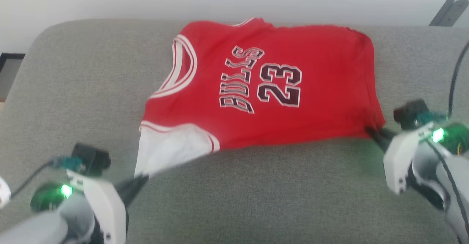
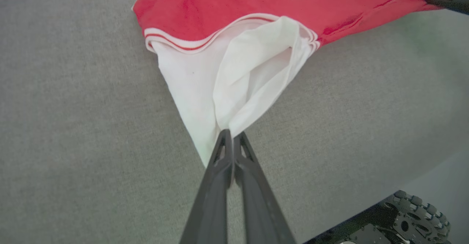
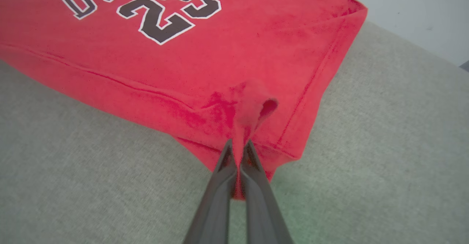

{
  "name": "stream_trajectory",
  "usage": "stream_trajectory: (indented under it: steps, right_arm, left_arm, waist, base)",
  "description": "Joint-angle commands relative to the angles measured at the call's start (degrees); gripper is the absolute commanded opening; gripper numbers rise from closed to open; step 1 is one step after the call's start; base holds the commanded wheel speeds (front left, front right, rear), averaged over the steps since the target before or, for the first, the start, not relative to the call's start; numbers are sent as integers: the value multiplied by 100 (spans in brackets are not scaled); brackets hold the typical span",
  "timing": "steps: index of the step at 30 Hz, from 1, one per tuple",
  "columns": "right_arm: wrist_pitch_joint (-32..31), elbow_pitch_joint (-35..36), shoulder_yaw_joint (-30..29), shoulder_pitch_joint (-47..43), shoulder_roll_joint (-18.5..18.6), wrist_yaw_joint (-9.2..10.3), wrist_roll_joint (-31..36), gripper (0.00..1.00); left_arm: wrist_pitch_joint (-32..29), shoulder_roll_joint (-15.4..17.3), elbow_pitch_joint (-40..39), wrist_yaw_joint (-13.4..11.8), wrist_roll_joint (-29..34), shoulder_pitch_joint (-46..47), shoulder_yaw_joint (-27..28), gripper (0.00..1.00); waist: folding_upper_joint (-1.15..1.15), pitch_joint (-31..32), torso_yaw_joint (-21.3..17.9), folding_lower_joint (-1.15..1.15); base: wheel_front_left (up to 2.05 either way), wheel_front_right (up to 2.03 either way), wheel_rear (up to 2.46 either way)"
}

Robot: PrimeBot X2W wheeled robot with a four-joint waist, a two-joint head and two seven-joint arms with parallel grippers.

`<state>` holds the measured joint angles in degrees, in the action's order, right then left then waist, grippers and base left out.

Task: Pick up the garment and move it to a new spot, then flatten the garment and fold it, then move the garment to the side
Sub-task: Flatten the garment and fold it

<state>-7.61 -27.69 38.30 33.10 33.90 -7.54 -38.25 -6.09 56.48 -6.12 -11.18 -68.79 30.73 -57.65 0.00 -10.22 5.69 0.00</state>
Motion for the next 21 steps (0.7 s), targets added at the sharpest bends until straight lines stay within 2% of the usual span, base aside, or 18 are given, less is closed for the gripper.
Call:
stream_trajectory:
  steps: [1,10,16,21]
  right_arm:
    - [-44,172,-32,-254,88,10,-59,0]
    - [-339,1275,-254,-1695,553,10,-338,0]
    - [-640,1812,-400,-2399,736,10,-447,0]
    - [-714,2112,-738,-2702,697,10,-478,0]
  left_arm:
    - [38,88,-163,-151,-140,-213,-27,0]
    - [111,448,-1136,-892,-659,-1267,-240,0]
    - [47,507,-1451,-1188,-941,-1667,-366,0]
    - [82,636,-1625,-1286,-854,-1642,-328,0]
  waist:
    - [0,44,-2,0]
    - [0,145,-31,0]
    - [0,142,-84,0]
    - [0,130,-173,0]
  base:
    - [0,0,0]
    - [0,0,0]
    - [0,0,0]
    - [0,0,0]
